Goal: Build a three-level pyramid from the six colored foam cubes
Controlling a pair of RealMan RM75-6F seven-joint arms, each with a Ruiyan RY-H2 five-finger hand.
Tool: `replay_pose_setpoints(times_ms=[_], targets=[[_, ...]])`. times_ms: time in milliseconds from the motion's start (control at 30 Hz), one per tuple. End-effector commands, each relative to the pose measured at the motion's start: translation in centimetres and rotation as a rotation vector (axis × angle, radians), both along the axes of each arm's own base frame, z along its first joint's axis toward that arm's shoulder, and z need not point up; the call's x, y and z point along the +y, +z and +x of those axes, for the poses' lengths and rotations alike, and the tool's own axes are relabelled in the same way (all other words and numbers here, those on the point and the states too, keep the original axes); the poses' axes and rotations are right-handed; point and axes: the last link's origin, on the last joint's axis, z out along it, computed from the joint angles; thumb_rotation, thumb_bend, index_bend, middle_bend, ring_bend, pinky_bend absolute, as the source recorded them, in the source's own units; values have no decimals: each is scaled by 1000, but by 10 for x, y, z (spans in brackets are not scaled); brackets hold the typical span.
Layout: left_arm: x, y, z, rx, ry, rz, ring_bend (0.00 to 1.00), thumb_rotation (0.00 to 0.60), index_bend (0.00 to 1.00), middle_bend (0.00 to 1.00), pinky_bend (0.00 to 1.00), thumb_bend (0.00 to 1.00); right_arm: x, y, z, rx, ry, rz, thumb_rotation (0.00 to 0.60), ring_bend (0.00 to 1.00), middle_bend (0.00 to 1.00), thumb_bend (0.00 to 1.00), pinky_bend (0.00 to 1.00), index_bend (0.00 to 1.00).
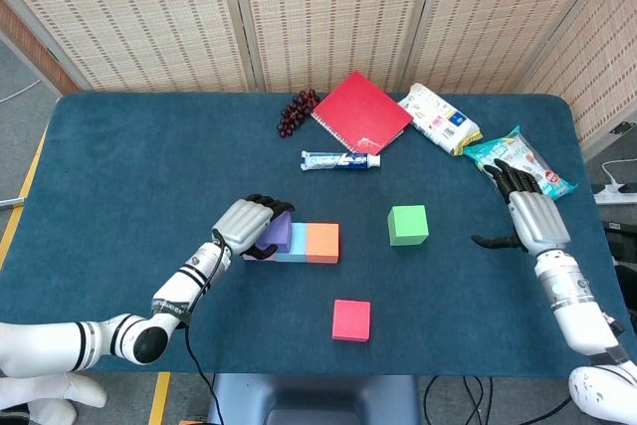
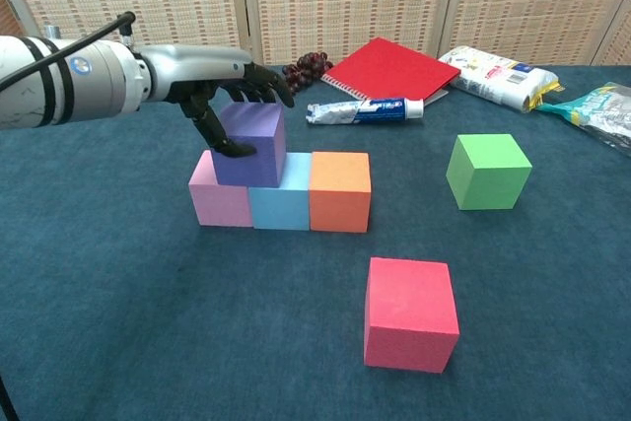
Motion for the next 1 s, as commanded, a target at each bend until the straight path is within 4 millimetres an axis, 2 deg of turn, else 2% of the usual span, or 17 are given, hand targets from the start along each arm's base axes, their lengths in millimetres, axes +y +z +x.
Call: replay_pose_setpoints(times_ms=[33, 100, 200, 433, 567, 667, 833, 1000], targets=[[-1, 0, 0, 4, -3, -2, 122, 600, 107, 147, 190, 305, 0, 0, 0, -1, -1, 0, 600, 0, 42, 209, 23, 0], [-2, 0, 0, 11, -5, -9, 77, 600, 41, 90, 188, 305, 0, 1, 0, -1, -2, -1, 600, 0, 42, 209, 18, 0], [-3, 2, -1, 24, -9, -18, 7, 600, 0, 7, 179, 295, 0, 1, 0, -3, -2, -4, 600, 0, 42, 209, 16, 0], [-11, 10, 2, 18, -5, -42, 0, 600, 0, 0, 135, 296, 0, 1, -1, -4, -3, -3, 600, 0, 42, 209, 16, 0], [-15, 31, -1, -40, 11, -4, 0, 600, 0, 0, 118, 294, -2, -3, -2, -3, -8, 30, 600, 0, 40, 210, 76, 0], [-14, 51, -14, -64, 23, 68, 0, 600, 0, 0, 114, 291, -6, -9, -3, -1, -8, 54, 600, 0, 39, 209, 88, 0], [-14, 79, -46, -72, 52, 197, 0, 600, 0, 0, 113, 290, -17, -27, -2, 19, -4, 108, 600, 0, 103, 210, 145, 7], [-17, 101, -81, -90, 89, 322, 0, 600, 49, 37, 113, 287, -33, -54, 4, 46, 4, 167, 600, 0, 165, 210, 164, 114]])
